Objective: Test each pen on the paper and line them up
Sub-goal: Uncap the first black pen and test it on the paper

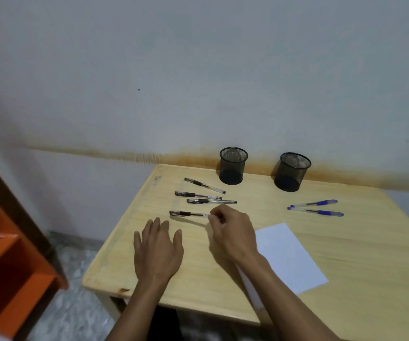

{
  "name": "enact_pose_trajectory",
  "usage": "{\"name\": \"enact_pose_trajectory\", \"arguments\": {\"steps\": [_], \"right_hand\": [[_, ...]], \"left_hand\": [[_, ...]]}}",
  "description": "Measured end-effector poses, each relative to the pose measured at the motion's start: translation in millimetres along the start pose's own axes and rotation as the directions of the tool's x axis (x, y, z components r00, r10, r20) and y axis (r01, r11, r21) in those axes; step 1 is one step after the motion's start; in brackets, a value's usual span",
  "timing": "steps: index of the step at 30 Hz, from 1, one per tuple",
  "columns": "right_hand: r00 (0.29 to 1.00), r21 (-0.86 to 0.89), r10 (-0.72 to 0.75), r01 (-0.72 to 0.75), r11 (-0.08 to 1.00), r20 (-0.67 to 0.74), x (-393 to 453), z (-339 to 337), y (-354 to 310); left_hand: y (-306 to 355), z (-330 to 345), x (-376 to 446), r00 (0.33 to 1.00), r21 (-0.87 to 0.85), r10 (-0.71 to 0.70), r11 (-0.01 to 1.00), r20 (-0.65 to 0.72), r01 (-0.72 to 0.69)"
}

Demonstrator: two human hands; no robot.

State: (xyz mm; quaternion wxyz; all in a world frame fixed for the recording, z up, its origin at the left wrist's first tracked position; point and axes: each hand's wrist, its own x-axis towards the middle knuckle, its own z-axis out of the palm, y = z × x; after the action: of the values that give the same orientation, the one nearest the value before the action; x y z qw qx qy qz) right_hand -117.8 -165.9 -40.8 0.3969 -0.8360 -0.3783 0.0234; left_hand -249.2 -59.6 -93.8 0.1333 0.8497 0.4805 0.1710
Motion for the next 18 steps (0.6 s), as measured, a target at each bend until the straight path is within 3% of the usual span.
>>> {"name": "enact_pose_trajectory", "arguments": {"steps": [5,8,11,15,18], "right_hand": [[0.985,0.375,0.128,-0.075,0.924,-0.118,-22.8,-65.2,26.1],[0.979,0.447,0.168,-0.098,0.889,-0.119,-40.2,-97.7,42.7],[0.962,0.547,0.256,-0.166,0.82,-0.092,-50.7,-119.7,54.7],[0.933,0.679,0.352,-0.211,0.704,-0.075,-53.8,-136.0,64.2],[0.931,0.684,0.364,-0.252,0.684,-0.021,-53.0,-136.5,74.0]], "left_hand": [[8.0,-12.1,-11.0,0.992,-0.196,0.019,0.98,-0.129,-0.044],[41.7,-30.1,-30.5,0.962,-0.418,0.182,0.872,-0.206,-0.254],[82.5,-33.0,-45.5,0.871,-0.324,0.455,0.808,-0.185,-0.492],[115.7,-18.2,-53.0,0.853,-0.301,0.495,0.798,-0.165,-0.521],[137.5,-9.4,-51.6,0.823,-0.338,0.55,0.755,-0.141,-0.562]]}}
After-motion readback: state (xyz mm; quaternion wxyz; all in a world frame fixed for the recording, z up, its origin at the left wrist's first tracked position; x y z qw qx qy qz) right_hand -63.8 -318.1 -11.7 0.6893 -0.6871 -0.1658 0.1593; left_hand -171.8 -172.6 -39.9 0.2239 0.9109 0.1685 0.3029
